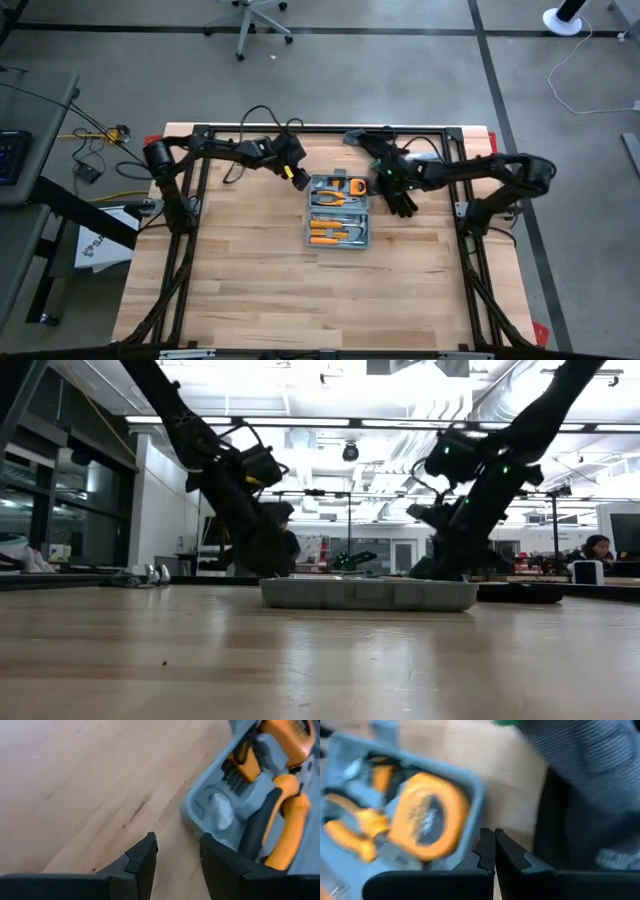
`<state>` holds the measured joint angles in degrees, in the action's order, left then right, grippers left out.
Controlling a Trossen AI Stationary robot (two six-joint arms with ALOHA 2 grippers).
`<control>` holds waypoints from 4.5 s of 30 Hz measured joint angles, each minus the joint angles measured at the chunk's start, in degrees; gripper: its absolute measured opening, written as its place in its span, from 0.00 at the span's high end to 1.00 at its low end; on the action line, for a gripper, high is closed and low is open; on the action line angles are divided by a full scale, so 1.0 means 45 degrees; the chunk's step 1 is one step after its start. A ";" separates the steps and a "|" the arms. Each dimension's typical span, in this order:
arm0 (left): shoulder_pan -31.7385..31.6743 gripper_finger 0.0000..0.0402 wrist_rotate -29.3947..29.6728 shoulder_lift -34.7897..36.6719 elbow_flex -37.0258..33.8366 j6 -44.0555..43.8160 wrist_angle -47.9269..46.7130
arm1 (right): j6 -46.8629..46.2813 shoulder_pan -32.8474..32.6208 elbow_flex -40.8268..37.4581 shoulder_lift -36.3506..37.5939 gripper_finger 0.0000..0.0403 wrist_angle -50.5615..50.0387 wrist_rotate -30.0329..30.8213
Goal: Prefit tool cases
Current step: Close the gray toolbox
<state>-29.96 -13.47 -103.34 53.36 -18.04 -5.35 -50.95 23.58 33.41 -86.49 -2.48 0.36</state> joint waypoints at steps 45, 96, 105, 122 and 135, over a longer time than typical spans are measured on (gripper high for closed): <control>-0.1375 0.66 -0.1772 -0.0666 0.3559 0.5378 -0.2149 | 0.0052 0.1345 0.0012 -0.1687 1.00 0.3432 -0.2993; -0.0989 0.68 -0.5550 -0.5098 0.7893 0.8362 -0.7899 | -0.0258 0.0840 0.0743 -0.2794 1.00 0.3592 -0.3367; -0.0971 0.97 -0.5458 -0.5045 0.7917 0.8326 -0.8193 | -0.0235 0.0840 0.0738 -0.2757 1.00 0.3562 -0.3381; -0.1863 1.00 -0.2119 -0.3684 0.7883 0.9042 -1.0497 | -0.0663 -0.3495 0.0714 0.1644 1.00 -0.0715 -0.1536; -0.2796 1.00 -0.1600 -0.2090 0.7883 0.8141 -1.1040 | -0.2705 -0.5346 0.0724 -0.2172 1.00 0.4157 -0.1464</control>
<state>-42.54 -20.68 -112.74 88.84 18.59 -55.03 -63.12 -0.48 36.67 -96.26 16.22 -6.22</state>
